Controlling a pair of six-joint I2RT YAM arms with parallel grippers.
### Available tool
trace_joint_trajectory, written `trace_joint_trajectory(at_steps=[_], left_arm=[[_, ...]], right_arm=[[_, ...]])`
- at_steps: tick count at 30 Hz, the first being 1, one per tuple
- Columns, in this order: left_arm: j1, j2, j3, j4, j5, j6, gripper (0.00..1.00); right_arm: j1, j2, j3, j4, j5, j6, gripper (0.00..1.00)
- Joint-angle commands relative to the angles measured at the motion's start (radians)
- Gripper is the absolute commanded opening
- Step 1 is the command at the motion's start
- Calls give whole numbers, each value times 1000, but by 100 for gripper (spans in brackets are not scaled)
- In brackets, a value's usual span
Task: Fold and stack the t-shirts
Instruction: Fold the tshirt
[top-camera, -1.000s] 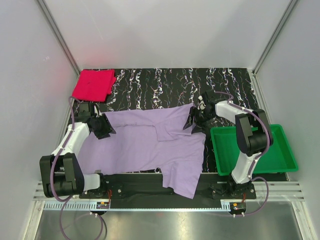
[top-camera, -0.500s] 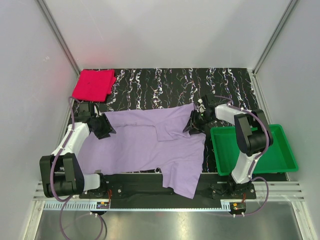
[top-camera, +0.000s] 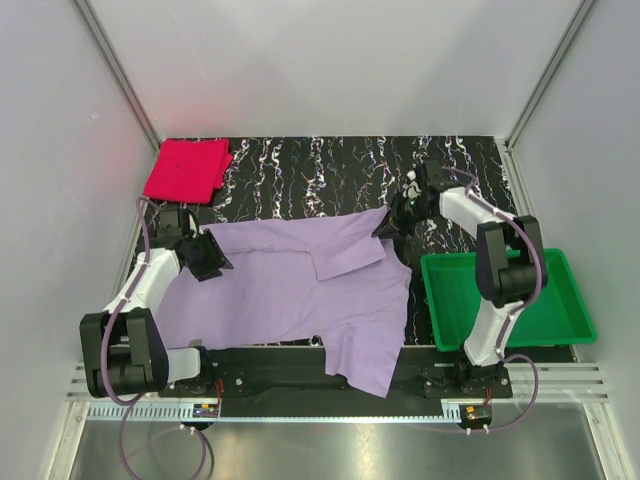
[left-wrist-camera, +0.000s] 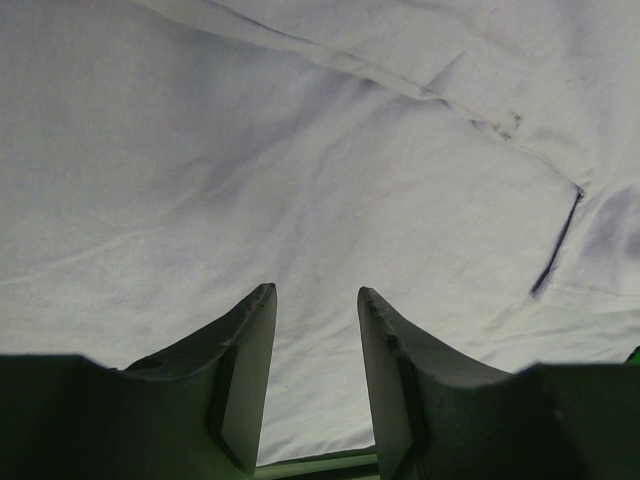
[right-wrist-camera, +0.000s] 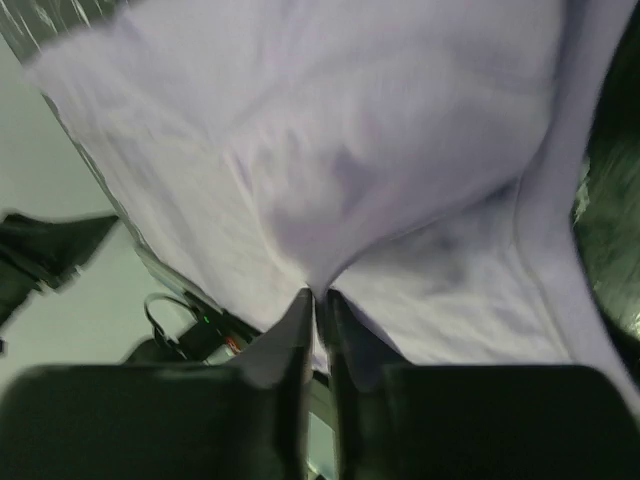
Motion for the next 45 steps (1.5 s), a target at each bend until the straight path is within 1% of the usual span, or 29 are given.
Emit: trace_joint_trajectory(at_steps=[1, 2, 3, 5, 7, 8, 11, 12, 15, 18, 19, 22, 28, 33, 39, 45], left_arm=[[-4, -34, -5, 33, 26, -10, 44], [-4, -40, -5, 28, 23, -7, 44], [-4, -43, -4, 27, 23, 0, 44], [-5, -57, -4, 13, 16, 7, 44], [-4, -66, -14, 7, 7, 13, 44], [-2, -67, -18, 7, 7, 13, 44], [-4, -67, -31, 13, 16, 7, 44], [-4, -66, -33, 15, 20, 3, 44], [-4, -60, -24, 19, 30, 0, 44], [-4, -46, -2, 15, 31, 3, 44], [-4, -40, 4, 10, 30, 4, 44], [-4, -37, 15, 13, 31, 1, 44], [-4, -20, 25, 16, 37, 1, 44], [-5, -20, 25, 9, 31, 9, 44], [-4, -15, 15, 18, 33, 10, 44], [-4, -2, 27, 22, 34, 13, 44]], right_arm=[[-36, 129, 140, -37, 30, -27, 27], [-37, 147, 162, -56, 39, -65, 37], [-37, 155, 178, -68, 62, -79, 40], [-37, 110, 171, -87, 88, -108, 49], [-37, 74, 144, -108, 96, -129, 52], [-37, 44, 131, -110, 100, -149, 55], [-37, 2, 70, -105, 79, -172, 53], [-37, -7, 32, -95, 76, -177, 50], [-39, -56, -39, -59, 100, -203, 49], [-37, -115, -91, -39, 148, -200, 39], [-36, -125, -102, -32, 160, -188, 28], [-36, -93, -107, -36, 151, -182, 19], [-31, -18, -88, 25, 107, -140, 20], [-19, 45, -41, 24, 99, -142, 27], [-8, 77, -1, 11, 107, -153, 27], [-4, 106, 4, 18, 111, -149, 26]])
